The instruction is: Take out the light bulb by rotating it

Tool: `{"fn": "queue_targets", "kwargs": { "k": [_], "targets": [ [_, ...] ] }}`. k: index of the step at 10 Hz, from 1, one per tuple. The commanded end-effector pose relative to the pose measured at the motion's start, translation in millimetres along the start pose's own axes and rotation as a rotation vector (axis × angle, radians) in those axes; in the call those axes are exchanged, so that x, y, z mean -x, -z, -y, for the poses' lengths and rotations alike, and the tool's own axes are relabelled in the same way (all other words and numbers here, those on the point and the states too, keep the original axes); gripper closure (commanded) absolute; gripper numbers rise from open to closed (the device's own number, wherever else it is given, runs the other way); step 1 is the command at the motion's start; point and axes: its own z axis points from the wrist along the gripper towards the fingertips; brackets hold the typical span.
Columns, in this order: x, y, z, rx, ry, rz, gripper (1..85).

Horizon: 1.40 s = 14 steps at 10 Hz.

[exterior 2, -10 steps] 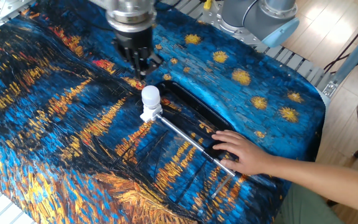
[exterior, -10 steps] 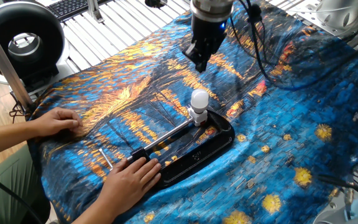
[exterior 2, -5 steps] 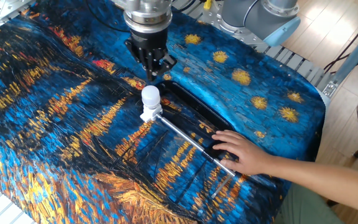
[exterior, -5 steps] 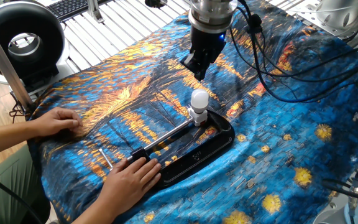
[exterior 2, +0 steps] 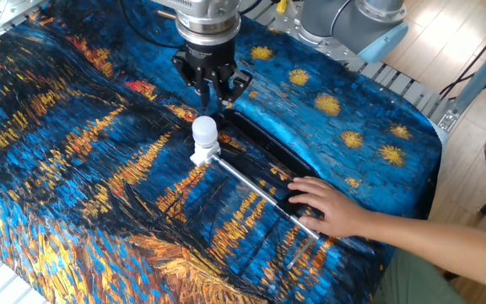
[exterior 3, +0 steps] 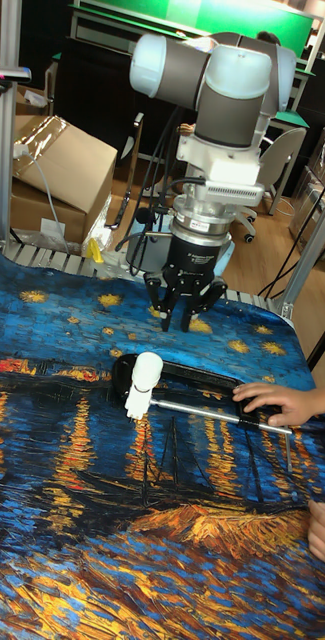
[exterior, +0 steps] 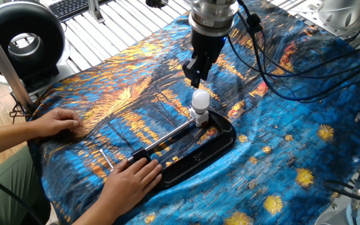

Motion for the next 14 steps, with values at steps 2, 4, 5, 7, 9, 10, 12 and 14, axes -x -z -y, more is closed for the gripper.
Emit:
{"fn": "queue_targets", "kwargs": {
  "k": [2, 4, 5, 7, 9, 10, 12, 14],
  "targets": [
    [4.2, 3.8, -8.5, 0.002, 0.049, 0.007, 40.3],
    [6.3, 4.3, -9.4, 0.006, 0.067, 0.014, 36.0],
    [2.3, 4.3, -3.4, -0.016, 0.096, -0.002, 31.3],
    [1.7, 4.3, -6.4, -0.005, 0.130, -0.004, 30.0],
    [1.6, 4.3, -5.6, -0.008, 0.107, -0.004, 29.3],
    [3.1, 4.4, -1.6, -0.023, 0.095, 0.001, 29.3],
    [3.3, 4.7, 6.2, -0.054, 0.118, 0.000, 29.3],
    [-1.6, 1.1, 20.1, -0.042, 0.145, 0.002, 29.3]
  ]
}}
